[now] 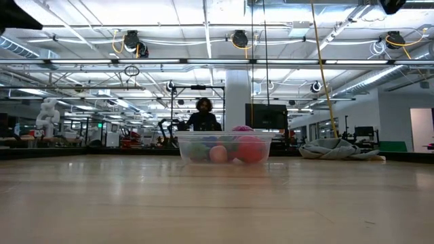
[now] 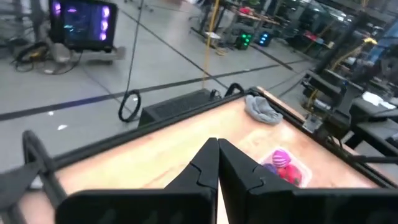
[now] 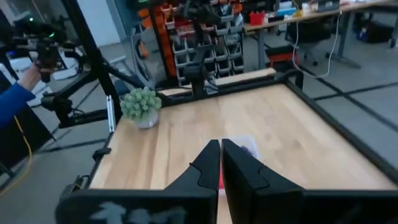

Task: Pick and placing Produce into tupperware
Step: Return to Home Position

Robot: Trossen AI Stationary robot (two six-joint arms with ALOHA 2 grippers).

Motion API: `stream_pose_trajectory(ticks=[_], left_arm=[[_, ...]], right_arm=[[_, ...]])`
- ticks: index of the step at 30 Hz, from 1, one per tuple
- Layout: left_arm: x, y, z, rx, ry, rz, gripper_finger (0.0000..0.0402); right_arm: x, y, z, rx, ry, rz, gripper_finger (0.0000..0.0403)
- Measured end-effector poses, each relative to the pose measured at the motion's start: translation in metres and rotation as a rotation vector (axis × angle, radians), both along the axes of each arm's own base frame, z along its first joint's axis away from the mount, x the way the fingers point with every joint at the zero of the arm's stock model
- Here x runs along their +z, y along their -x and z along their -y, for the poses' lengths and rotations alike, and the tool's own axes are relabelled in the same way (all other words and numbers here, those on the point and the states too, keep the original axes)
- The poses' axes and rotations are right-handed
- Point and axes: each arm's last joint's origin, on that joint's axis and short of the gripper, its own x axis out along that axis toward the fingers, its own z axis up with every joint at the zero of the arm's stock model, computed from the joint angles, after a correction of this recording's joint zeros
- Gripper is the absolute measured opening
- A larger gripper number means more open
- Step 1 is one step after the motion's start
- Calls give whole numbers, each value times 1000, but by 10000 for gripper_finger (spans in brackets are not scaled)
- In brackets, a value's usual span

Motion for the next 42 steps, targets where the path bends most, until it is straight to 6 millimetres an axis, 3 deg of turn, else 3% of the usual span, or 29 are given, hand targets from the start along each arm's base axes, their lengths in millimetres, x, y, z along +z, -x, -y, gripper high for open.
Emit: stream_pose_trajectory(ticks=[5, 9, 14, 18, 24, 29, 35, 42], left_arm=[[5, -4, 25, -61, -22, 4, 3], [10, -14, 40, -122, -66, 48, 6], [0, -31, 50, -202, -56, 10, 3], [-12, -53, 49, -224, -51, -6, 11], [-29, -93, 42, -406, -87, 95, 3], [-51, -111, 35, -394, -50, 65, 6], [-67, -127, 29, -395, -95, 78, 3], [-65, -122, 30, -392, -167, 99, 2]], right_arm=[[-21, -7, -2, 40, 5, -34, 9], [-31, -24, -4, 105, 88, 53, 9], [-50, -38, -5, 102, 107, 51, 9], [-64, -48, -6, 100, 107, 79, 9], [-93, -61, -7, 108, 95, 88, 9], [-116, -67, -8, 127, 92, 73, 9], [-127, -61, -8, 128, 113, 108, 9], [-130, -42, -6, 116, 105, 237, 9]])
